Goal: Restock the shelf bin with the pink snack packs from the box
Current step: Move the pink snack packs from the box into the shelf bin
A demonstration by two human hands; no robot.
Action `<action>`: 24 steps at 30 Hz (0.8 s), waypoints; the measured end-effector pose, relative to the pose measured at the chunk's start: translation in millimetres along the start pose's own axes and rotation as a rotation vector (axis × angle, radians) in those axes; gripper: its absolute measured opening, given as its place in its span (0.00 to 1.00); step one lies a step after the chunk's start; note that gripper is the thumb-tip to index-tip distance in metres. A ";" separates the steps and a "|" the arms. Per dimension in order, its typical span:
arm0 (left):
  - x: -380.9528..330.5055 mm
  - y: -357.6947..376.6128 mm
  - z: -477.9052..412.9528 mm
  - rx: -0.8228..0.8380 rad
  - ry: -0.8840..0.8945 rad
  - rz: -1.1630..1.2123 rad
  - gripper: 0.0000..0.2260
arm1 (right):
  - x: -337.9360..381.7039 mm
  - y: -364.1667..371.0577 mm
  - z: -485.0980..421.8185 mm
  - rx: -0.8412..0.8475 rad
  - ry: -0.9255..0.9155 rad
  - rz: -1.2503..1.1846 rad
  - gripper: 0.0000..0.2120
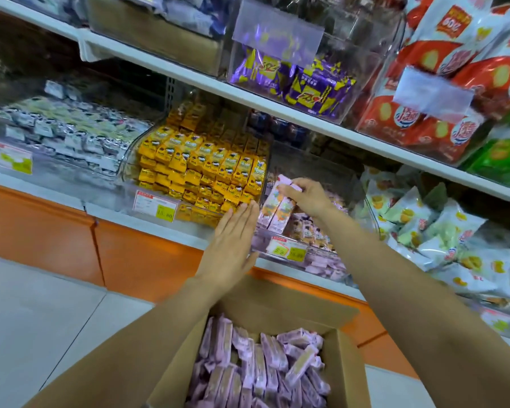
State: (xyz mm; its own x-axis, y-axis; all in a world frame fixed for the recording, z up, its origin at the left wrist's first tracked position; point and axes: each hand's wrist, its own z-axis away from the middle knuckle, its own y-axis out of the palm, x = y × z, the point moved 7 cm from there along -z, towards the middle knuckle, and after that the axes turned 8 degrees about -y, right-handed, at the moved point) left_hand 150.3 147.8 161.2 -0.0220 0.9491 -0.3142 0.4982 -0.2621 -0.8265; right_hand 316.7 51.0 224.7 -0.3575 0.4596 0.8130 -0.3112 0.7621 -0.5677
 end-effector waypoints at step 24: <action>0.1 -5.3 48.9 -0.162 -0.050 0.007 0.29 | 37.1 -7.0 93.1 -0.195 -0.329 0.085 0.10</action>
State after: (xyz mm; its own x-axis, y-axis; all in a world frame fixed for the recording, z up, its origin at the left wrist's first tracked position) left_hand 105.3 140.7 142.7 -0.0594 0.9363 -0.3460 0.6317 -0.2331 -0.7394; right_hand 223.7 20.3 246.7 -0.6480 0.3784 0.6610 -0.1062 0.8145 -0.5704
